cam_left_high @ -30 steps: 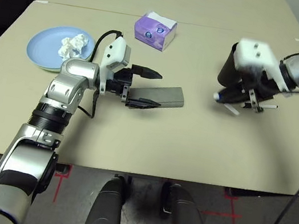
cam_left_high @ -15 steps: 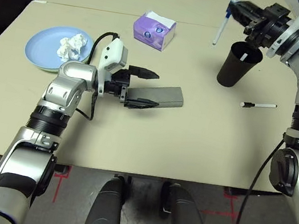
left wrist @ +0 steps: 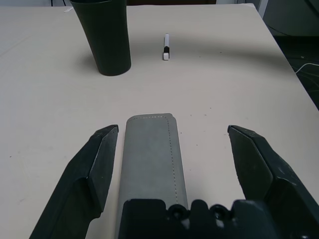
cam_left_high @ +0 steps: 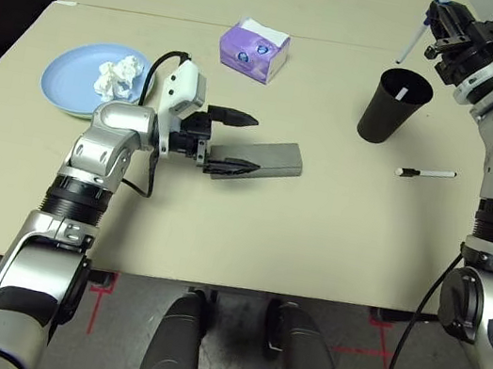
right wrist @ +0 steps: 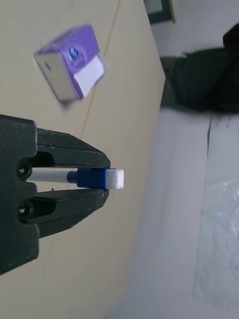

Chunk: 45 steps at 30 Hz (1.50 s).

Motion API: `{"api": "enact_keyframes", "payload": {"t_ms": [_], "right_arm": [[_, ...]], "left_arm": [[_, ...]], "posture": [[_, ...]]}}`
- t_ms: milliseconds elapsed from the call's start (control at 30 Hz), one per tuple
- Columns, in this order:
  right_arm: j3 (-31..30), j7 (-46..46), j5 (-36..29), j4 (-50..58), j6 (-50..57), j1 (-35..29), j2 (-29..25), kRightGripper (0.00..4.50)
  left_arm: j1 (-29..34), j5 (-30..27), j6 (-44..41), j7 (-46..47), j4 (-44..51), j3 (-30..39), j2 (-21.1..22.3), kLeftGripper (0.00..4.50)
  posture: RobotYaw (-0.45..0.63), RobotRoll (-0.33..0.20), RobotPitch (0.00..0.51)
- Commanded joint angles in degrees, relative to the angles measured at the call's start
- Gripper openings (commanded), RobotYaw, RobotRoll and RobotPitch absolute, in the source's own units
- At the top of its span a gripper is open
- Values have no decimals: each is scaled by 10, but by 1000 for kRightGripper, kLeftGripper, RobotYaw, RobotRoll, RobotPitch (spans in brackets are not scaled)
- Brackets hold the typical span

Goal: Organize and tidy the items on the table.

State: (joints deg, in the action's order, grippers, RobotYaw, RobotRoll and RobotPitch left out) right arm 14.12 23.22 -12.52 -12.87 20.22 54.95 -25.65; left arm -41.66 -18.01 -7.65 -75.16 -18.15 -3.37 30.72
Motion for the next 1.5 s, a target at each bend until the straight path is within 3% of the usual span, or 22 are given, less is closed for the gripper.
{"api": "enact_keyframes", "payload": {"t_ms": [33, 467, 833, 967, 1100, 1233, 1500], "right_arm": [[3, -21, 2, 20, -5, -20, -3, 423], [-5, -24, -23, 30, 44, -34, 3, 423], [-19, 10, -38, 43, 103, -31, -18, 4395], [-63, 99, -28, 20, 91, -6, -69, 4473], [-145, 232, -11, 16, 54, 17, -114, 4473], [-218, 355, -1, 45, 50, 0, -155, 4473], [-322, 532, 82, -22, -35, 3, -233, 4473]], "left_arm": [[6, -3, -3, -3, 8, 0, 6, 4500], [3, -2, -4, -2, 7, 0, 7, 4500], [3, -4, -9, -1, 10, 0, 7, 4500], [1, -5, -6, 1, 10, 0, 2, 4500], [2, -5, -4, 2, 13, -1, -2, 4500], [5, -5, -3, 4, 16, 0, -4, 4500], [11, -6, -6, 6, 22, 2, 0, 4500]], "posture": [[-68, 0, 180], [-62, 0, 181], [-64, 0, 185], [-65, 0, 187], [-63, 0, 186], [-54, 0, 182], [-45, 0, 184]]}}
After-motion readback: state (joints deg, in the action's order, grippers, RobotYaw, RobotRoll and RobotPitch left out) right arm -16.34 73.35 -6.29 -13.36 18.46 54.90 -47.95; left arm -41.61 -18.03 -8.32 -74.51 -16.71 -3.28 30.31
